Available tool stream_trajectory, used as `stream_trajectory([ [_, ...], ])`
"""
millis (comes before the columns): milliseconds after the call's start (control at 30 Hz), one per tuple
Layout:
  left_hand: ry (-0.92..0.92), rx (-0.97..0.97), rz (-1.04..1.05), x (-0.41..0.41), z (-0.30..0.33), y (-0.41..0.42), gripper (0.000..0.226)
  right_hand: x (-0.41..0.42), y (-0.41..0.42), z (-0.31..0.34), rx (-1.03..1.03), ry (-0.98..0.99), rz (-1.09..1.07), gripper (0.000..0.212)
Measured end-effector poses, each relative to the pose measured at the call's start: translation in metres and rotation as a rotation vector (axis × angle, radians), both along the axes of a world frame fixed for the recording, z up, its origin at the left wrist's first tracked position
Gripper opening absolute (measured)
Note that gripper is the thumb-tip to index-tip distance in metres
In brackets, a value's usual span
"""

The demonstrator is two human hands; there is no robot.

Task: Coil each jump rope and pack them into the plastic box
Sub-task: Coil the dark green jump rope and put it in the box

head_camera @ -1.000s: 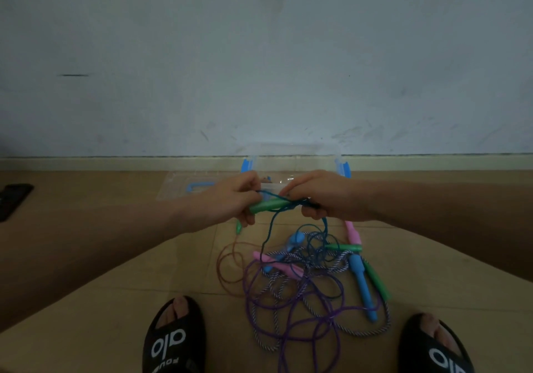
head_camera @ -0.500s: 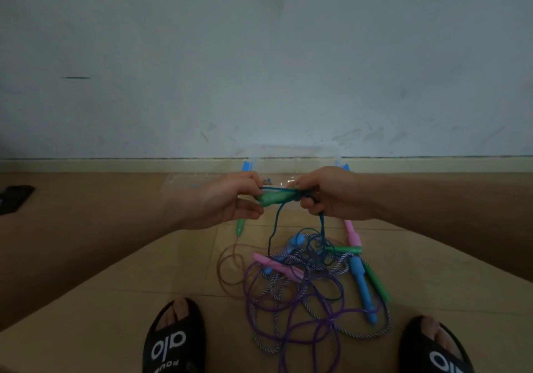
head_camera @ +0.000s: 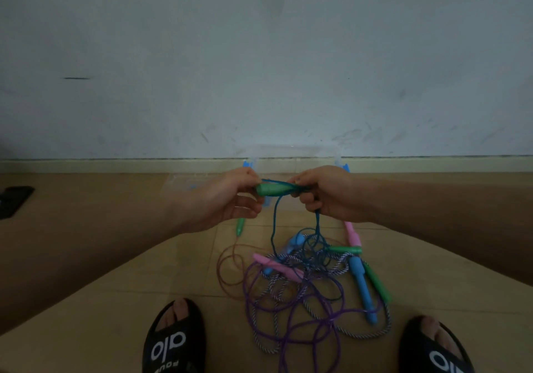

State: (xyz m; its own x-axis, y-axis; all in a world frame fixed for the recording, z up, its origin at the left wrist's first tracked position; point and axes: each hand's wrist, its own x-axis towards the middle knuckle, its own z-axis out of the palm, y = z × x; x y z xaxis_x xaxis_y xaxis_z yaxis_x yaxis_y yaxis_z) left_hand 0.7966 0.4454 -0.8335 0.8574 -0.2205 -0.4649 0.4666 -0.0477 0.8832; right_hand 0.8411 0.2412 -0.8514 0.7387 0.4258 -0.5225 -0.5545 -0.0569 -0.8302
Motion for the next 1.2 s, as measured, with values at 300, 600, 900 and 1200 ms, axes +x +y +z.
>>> stream_trajectory([
  [300, -0.168, 0.061, -0.002, -0.003, 0.003, -0.009, 0.008, -0.001, 0.0, -0.009, -0.13, -0.019, -0.079, 0.019],
  [600, -0.609, 0.73, -0.133, -0.01, 0.002, -0.012, 0.019, -0.011, 0.0, -0.007, -0.124, 0.035, 0.156, 0.029],
  [900, -0.601, 0.804, -0.175, -0.008, -0.007, -0.005, 0.017, -0.003, 0.006, -0.017, -0.338, -0.17, 0.033, 0.028],
  [1200, -0.491, 0.632, -0.082, -0.003, -0.009, -0.003, 0.012, 0.005, 0.012, -0.007, -0.461, -0.197, 0.035, 0.035],
])
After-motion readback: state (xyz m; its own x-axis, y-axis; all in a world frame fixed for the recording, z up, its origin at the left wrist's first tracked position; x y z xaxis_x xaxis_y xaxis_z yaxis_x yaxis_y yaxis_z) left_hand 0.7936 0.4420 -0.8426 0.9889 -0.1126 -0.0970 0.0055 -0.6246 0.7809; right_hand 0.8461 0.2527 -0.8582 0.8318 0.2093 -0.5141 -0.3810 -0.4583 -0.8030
